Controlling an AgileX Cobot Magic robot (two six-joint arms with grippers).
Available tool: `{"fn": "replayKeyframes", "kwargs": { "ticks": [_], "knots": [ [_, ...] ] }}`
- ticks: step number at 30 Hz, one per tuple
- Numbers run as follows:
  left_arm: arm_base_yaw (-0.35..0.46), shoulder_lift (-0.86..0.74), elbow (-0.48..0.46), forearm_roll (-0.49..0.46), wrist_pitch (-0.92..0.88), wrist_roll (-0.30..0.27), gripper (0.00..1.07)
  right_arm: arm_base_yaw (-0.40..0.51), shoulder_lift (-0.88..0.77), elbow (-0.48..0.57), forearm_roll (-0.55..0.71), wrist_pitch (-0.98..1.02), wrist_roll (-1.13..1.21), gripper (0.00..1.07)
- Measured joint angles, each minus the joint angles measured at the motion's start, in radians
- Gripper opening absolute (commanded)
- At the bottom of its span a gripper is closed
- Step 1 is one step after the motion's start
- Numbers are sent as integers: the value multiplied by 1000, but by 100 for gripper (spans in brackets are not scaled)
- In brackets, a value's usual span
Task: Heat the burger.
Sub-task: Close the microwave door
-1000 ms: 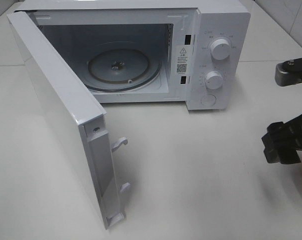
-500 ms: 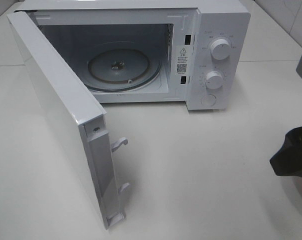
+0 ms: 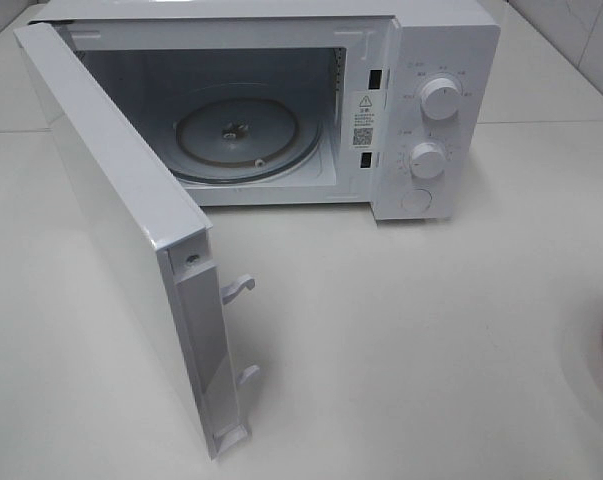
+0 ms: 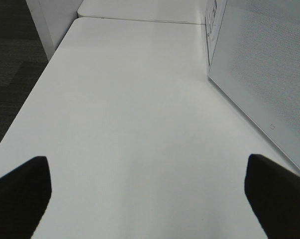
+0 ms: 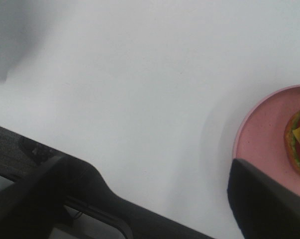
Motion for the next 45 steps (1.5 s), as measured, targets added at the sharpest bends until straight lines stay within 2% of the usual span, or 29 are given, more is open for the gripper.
{"fn": "replayKeyframes", "kwargs": {
  "ticks": [2,8,10,11,13,25,30,45],
  "knots": [
    [0,0,0,0,0,0,98,0,-105,0,0,39,0,77],
    [0,0,0,0,0,0,98,-28,-195,12,0,57,0,77],
    [0,0,0,0,0,0,98,-115,-299,48,0,66,-8,77],
    [0,0,0,0,0,0,98,-115,-299,48,0,66,-8,77],
    [0,0,0,0,0,0,98,-171,-377,77,0,72,-19,76],
    [0,0,0,0,0,0,98,-291,-644,126,0,37,-21,76],
    [0,0,0,0,0,0,98,-317,-668,154,0,6,-32,76],
    [0,0,0,0,0,0,98,-322,-668,154,-5,-5,-32,76]
  ]
}}
